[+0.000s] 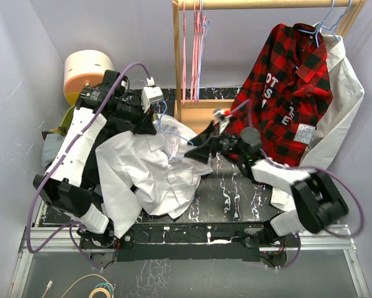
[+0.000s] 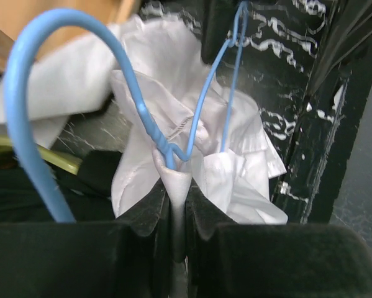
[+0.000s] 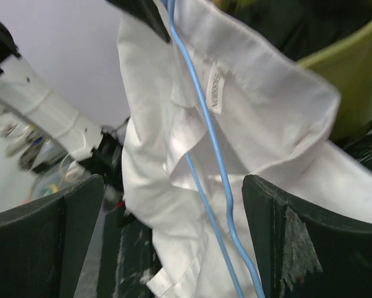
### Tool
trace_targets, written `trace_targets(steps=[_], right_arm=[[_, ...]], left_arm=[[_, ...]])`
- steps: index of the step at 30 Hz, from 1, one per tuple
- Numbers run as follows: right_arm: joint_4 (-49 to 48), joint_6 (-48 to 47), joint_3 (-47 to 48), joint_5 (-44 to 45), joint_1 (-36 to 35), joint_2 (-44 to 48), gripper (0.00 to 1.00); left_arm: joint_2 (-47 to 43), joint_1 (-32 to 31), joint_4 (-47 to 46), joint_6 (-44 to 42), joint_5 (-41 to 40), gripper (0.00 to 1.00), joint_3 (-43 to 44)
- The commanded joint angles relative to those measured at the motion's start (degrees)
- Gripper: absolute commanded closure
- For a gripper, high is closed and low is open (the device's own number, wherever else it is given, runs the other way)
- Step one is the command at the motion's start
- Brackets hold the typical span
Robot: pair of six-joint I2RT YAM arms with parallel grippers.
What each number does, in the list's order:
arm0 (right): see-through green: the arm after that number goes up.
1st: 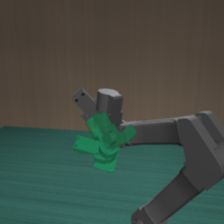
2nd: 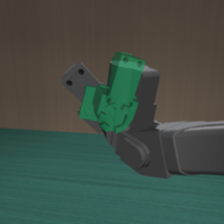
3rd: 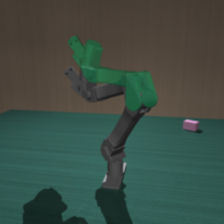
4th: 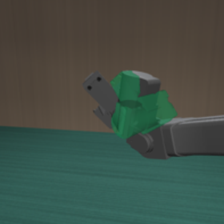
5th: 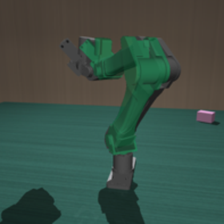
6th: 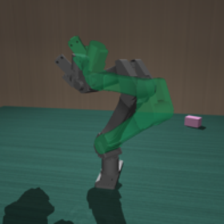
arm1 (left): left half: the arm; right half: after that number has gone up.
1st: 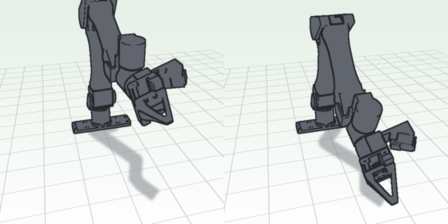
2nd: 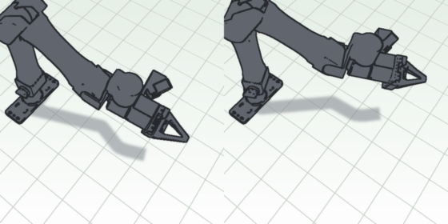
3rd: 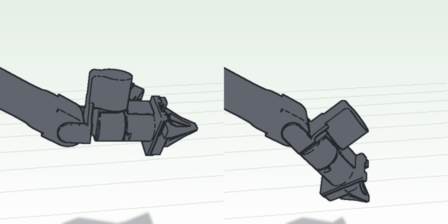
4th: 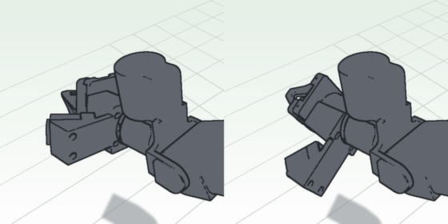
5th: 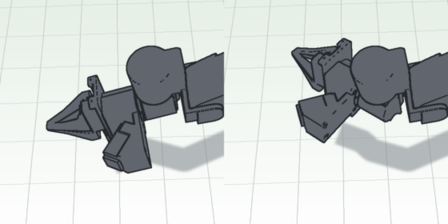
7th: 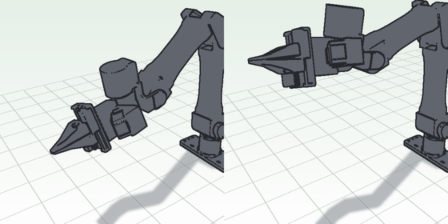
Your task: Place the shirt on the hanger
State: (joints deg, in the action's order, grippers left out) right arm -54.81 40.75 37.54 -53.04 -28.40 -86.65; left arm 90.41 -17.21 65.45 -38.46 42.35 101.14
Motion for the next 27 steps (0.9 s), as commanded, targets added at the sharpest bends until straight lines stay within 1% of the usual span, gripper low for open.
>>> trace_targets(steps=[1, 4, 7, 10, 12, 14, 15, 17, 18, 20, 22, 23, 25, 27], right_arm=[[9.8, -7.3, -3.8, 8.5, 6.7, 16.3, 0.02], [10.2, -3.7, -11.3, 11.3, 11.3, 25.8, 0.02], [13.7, -1.1, -20.0, 19.1, 12.2, 37.3, 0.02], [15.8, 0.9, -24.4, 18.5, 11.9, 43.2, 0.02], [17.1, 1.1, -25.5, 18.6, 10.5, 46.3, 0.02], [23.3, -2.2, -23.6, 24.0, 6.7, 49.4, 0.02], [26.8, -6.6, -21.9, 27.6, 4.0, 49.9, 0.02], [30.3, -12.1, -18.6, 34.7, -1.6, 48.9, 0.02], [29.8, -13.7, -16.6, 37.7, -4.0, 47.9, 0.02], [25.5, -13.9, -14.6, 41.8, -8.0, 44.0, 0.03], [21.6, -13.8, -12.1, 44.4, -11.1, 39.2, 0.06], [21.1, -15.1, -10.5, 47.0, -13.3, 36.8, 0.07], [20.6, -20.7, -7.6, 54.3, -19.6, 32.8, 0.08], [21.7, -25.6, -4.6, 60.8, -23.8, 29.0, 0.07]], left_arm=[[-4.2, 0.8, -1.7, 3.3, -2.2, 1.0, 9.2], [-5.7, 0.8, -3.3, 7.4, -3.3, 1.0, 11.9], [-6.6, 0.8, -4.2, 11.1, -2.0, 1.0, 14.6], [-8.2, 0.8, -7.8, 16.5, -2.5, 1.0, 14.4], [-9.0, 0.7, -10.2, 20.3, -2.8, 1.0, 14.0], [-9.1, 0.9, -10.2, 21.6, -0.9, 1.0, 14.1], [-9.1, 1.3, -10.0, 22.0, 1.4, 1.0, 14.1], [-9.1, 2.2, -8.7, 21.5, 5.6, 1.0, 14.3], [-9.2, 2.5, -8.2, 21.4, 7.3, 1.0, 14.1], [-9.8, 3.1, -7.9, 21.4, 9.2, 1.0, 13.5], [-10.4, 3.8, -8.6, 22.5, 9.8, 1.0, 12.7], [-10.6, 4.1, -8.8, 22.8, 10.0, 1.0, 12.4], [-11.2, 4.3, -9.4, 23.4, 9.8, 1.0, 11.8], [-11.5, 4.4, -9.4, 23.3, 9.4, 1.0, 11.5]])
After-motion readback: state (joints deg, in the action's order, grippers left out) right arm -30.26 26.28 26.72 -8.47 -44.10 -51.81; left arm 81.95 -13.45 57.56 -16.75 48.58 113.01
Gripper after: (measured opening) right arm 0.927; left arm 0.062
